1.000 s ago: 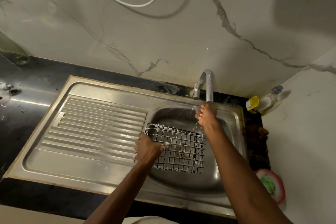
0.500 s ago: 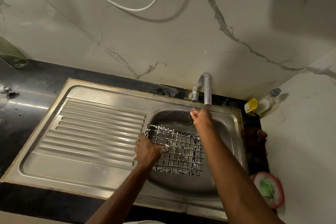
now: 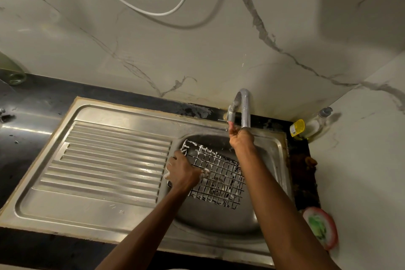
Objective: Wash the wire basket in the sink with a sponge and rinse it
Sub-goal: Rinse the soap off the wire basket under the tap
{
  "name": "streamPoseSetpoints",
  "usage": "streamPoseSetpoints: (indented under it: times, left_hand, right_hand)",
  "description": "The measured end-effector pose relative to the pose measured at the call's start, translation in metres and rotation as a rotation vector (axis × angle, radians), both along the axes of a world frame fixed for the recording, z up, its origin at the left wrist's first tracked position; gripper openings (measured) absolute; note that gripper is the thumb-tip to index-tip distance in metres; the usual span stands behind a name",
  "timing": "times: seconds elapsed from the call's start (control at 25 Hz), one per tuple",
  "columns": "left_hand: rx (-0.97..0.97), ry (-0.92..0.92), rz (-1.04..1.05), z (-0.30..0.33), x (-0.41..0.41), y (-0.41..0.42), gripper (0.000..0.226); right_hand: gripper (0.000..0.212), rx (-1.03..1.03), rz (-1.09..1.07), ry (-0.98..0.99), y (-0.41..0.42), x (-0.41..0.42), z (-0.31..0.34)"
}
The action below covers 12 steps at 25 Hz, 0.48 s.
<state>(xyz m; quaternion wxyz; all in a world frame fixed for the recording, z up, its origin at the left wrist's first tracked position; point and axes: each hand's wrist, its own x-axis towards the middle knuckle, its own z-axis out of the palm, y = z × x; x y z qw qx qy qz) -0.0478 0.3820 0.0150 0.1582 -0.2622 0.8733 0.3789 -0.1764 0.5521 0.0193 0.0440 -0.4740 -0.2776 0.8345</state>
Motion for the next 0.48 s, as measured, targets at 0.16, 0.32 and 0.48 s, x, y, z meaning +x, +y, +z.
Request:
streamPoseSetpoints:
  times: [0.16, 0.32, 0.48]
  left_hand:
    - [-0.029, 0.014, -0.058, 0.002, 0.002, 0.002, 0.102]
    - [-0.079, 0.049, -0.174, 0.000, -0.003, 0.007, 0.109]
    - [-0.198, 0.184, -0.534, 0.007, -0.028, 0.011, 0.119]
  right_hand:
    - [0.015, 0.151, 0.050, -0.080, 0.001, -0.004, -0.001]
    - [0.027, 0.321, 0.236, -0.101, -0.009, -0.003, 0.002]
    - [0.006, 0.524, 0.756, 0.001, 0.007, 0.015, -0.002]
